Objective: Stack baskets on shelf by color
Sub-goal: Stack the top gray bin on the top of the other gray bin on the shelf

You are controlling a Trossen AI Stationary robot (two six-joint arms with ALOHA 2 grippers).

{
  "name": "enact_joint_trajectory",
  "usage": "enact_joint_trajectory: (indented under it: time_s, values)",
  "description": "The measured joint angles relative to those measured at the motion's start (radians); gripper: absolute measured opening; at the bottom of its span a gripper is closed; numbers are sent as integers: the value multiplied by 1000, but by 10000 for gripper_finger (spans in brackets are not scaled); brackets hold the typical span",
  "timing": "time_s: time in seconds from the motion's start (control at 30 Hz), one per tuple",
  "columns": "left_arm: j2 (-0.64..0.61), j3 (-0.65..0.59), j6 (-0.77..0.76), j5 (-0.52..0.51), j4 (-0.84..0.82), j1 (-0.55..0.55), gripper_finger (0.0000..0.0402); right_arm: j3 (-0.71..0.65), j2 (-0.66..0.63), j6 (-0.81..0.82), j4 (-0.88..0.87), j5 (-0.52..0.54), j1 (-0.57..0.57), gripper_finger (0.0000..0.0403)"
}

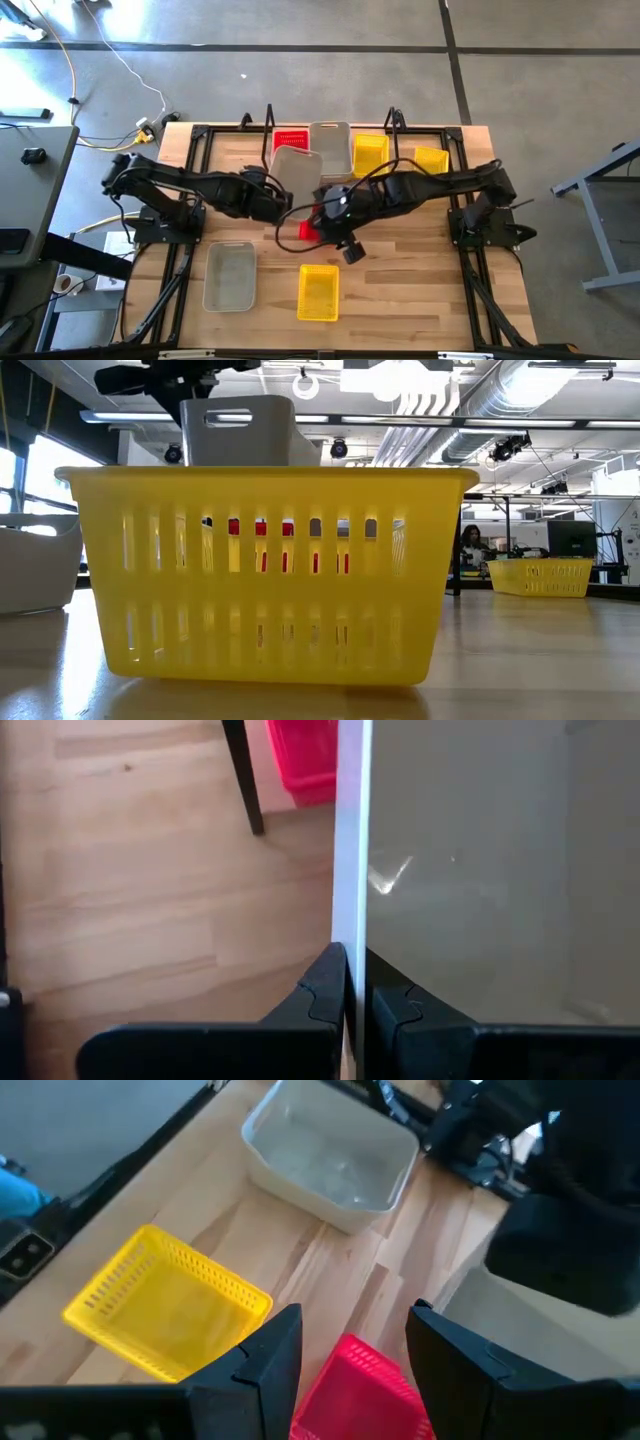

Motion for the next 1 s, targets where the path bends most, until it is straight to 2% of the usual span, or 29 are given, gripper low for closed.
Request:
enact_joint_trajectory:
  time_s: [0.3, 0.43, 0.77, 1.0]
  values:
    - [16, 0, -54, 4, 16, -46, 0, 0, 80, -18, 21, 54, -1, 165]
    - [16, 0, -63, 3, 25, -61, 0, 0, 107, -21, 37, 123, -1, 165]
    - [15, 0, -62, 7, 82, -78, 0, 0, 134, 34, 29, 140, -5, 165]
    - [15, 0, -19, -4, 170, -77, 0, 0, 152, 95, -38, 167, -10, 117]
